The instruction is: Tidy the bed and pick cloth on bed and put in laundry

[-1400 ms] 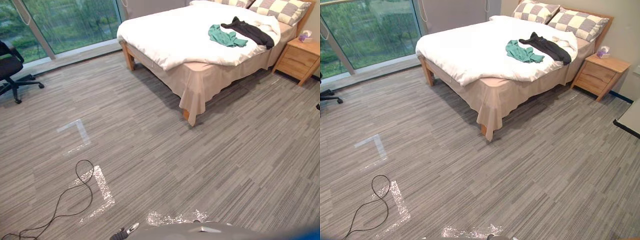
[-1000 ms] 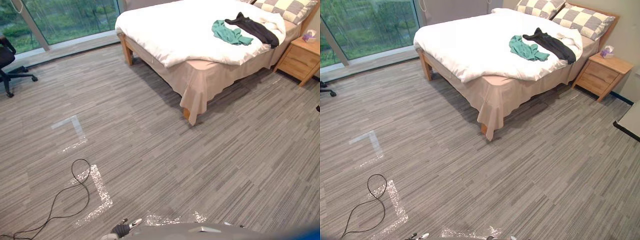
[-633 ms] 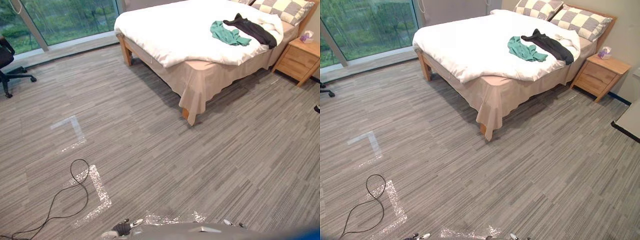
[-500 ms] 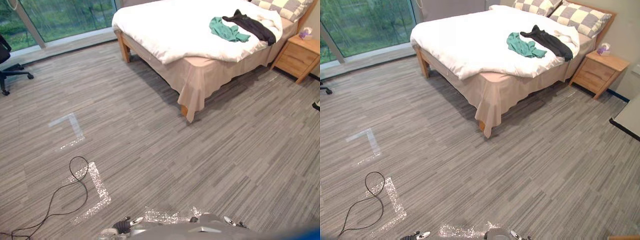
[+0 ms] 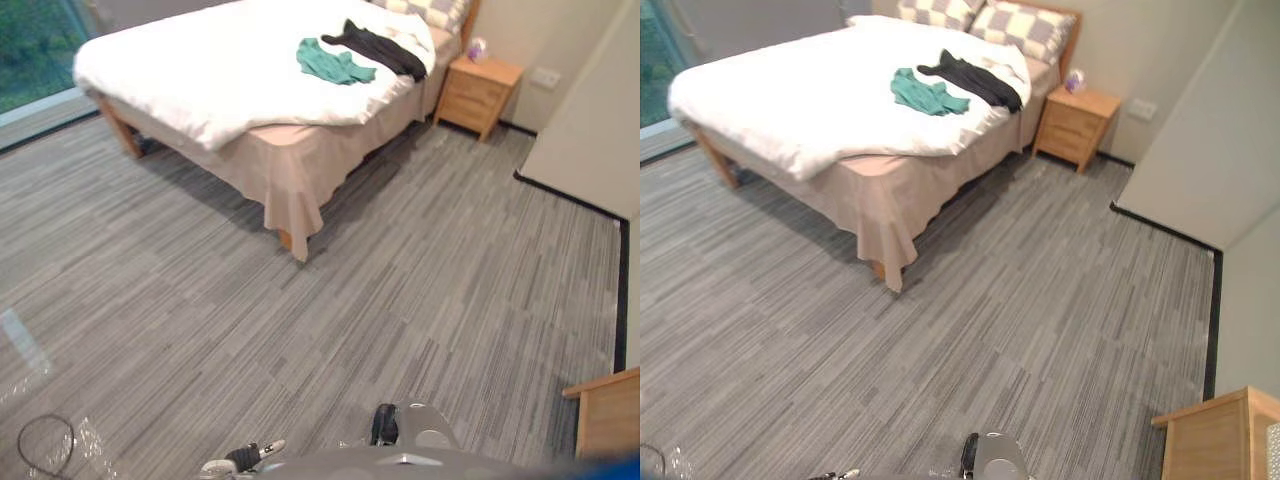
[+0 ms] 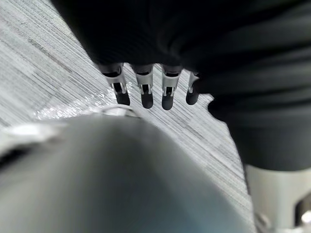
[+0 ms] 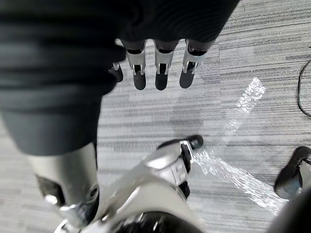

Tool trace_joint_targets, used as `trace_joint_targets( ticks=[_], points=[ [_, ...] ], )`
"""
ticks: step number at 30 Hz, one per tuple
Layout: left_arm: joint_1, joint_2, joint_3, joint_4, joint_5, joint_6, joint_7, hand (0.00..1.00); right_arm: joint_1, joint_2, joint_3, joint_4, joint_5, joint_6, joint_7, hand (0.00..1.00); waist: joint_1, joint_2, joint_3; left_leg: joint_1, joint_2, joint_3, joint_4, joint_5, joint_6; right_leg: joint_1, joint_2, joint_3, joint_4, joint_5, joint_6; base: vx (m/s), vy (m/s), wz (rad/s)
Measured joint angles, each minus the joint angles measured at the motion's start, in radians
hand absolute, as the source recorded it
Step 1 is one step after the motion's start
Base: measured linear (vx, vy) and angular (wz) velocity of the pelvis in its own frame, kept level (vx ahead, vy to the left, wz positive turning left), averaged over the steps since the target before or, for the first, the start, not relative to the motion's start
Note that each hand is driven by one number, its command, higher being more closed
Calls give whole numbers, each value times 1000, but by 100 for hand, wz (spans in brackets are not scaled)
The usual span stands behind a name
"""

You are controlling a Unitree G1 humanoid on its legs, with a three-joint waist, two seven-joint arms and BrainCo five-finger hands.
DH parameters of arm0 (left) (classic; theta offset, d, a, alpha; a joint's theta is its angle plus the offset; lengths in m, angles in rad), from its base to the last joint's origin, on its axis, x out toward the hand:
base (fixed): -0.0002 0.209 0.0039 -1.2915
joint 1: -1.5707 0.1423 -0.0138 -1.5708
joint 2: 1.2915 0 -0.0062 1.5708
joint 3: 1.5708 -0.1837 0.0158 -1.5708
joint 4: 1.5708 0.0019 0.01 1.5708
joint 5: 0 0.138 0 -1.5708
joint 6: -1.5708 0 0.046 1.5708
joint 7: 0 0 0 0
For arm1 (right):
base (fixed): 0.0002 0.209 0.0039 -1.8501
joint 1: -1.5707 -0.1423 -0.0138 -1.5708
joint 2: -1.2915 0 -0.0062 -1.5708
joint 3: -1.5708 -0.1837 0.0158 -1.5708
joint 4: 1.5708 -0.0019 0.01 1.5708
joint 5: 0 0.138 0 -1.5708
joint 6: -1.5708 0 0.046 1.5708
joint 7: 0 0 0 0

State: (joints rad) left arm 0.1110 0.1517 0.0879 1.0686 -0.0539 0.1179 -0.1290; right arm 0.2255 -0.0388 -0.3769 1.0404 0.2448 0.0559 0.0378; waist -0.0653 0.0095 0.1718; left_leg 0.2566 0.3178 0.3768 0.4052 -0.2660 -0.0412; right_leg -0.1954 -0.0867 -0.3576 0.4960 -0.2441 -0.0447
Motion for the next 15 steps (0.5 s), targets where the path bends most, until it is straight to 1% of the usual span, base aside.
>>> trace_joint_targets(
  ticks=[1,2,3,4,5,6,7,8,9,10,11,12,13,14,15],
  points=[
    [-3,-6,12,-18,-6,-18,4,0,-6,-1,-2,-1,-7,1,0,0,-1,8,0,-55,25,-40,116,34,7,12,15,5,-18,-5,-9,450,-363,-40],
    [-4,-20,24,-30,-15,-57,6,0,-20,-20,-2,6,-26,0,2,0,4,22,10,-155,61,-118,338,64,-7,57,52,21,-59,-4,-25,575,-363,-45],
    [-1,-29,32,-34,-16,-99,10,0,-38,-41,4,39,-37,-8,6,0,5,43,12,-210,80,-172,519,58,-18,133,86,33,-123,3,-38,585,-315,-55],
    [-1,-34,31,-34,-17,-118,10,0,-64,-50,13,52,-50,-10,12,0,8,48,13,-239,73,-199,598,47,-27,192,102,46,-171,6,-43,505,-218,-52],
    [-3,-39,30,-36,-27,-135,10,0,-75,-57,31,63,-72,-16,21,0,8,48,13,-275,44,-226,641,38,-36,253,114,61,-221,9,-50,395,-128,-37],
    [-4,-41,30,-42,-42,-143,6,0,-90,-61,36,69,-80,-21,24,0,12,47,14,-299,23,-237,650,30,-35,287,121,77,-252,13,-55,463,-131,-64],
    [-5,-47,31,-58,-63,-158,3,0,-135,-70,36,95,-112,-26,31,0,31,48,16,-363,-40,-245,631,-3,-33,357,128,109,-310,20,-56,455,-103,-66],
    [-6,-47,31,-65,-77,-165,2,0,-152,-71,35,101,-119,-28,31,0,34,45,18,-388,-64,-241,606,-17,-32,380,128,124,-328,20,-56,426,-50,-78],
    [-6,-47,32,-66,-92,-175,-4,0,-172,-70,35,103,-133,-33,33,0,42,41,27,-417,-100,-218,552,-37,-27,407,122,137,-348,21,-55,421,-3,-64],
    [-15,-48,31,-69,-105,-185,-14,0,-191,-67,34,104,-143,-40,36,0,55,36,39,-446,-150,-173,434,-44,-21,450,111,151,-376,18,-46,504,24,-71],
    [-17,-49,31,-69,-124,-190,-19,0,-193,-59,34,94,-155,-47,40,0,57,32,41,-463,-192,-122,269,-22,-10,486,98,150,-401,6,-22,431,45,-56],
    [-17,-50,31,-69,-127,-191,-19,0,-190,-55,34,85,-160,-53,42,0,54,33,41,-468,-206,-93,178,12,-3,504,96,147,-414,-1,-9,460,82,-31],
    [-17,-51,31,-67,-133,-191,-18,0,-183,-51,31,75,-164,-63,44,0,50,38,42,-469,-219,-41,35,91,10,532,97,141,-437,-13,11,471,127,-11],
    [-16,-59,31,-66,-137,-190,-18,0,-175,-51,29,65,-181,-75,42,0,52,48,41,-470,-223,17,-99,227,61,568,107,137,-462,-31,32,572,194,11],
    [-22,-46,34,-65,-163,-190,-17,0,-161,-38,31,70,-195,-85,37,0,54,18,28,-466,-274,49,-124,242,141,594,66,116,-474,-48,54,487,181,27]
  ],
)
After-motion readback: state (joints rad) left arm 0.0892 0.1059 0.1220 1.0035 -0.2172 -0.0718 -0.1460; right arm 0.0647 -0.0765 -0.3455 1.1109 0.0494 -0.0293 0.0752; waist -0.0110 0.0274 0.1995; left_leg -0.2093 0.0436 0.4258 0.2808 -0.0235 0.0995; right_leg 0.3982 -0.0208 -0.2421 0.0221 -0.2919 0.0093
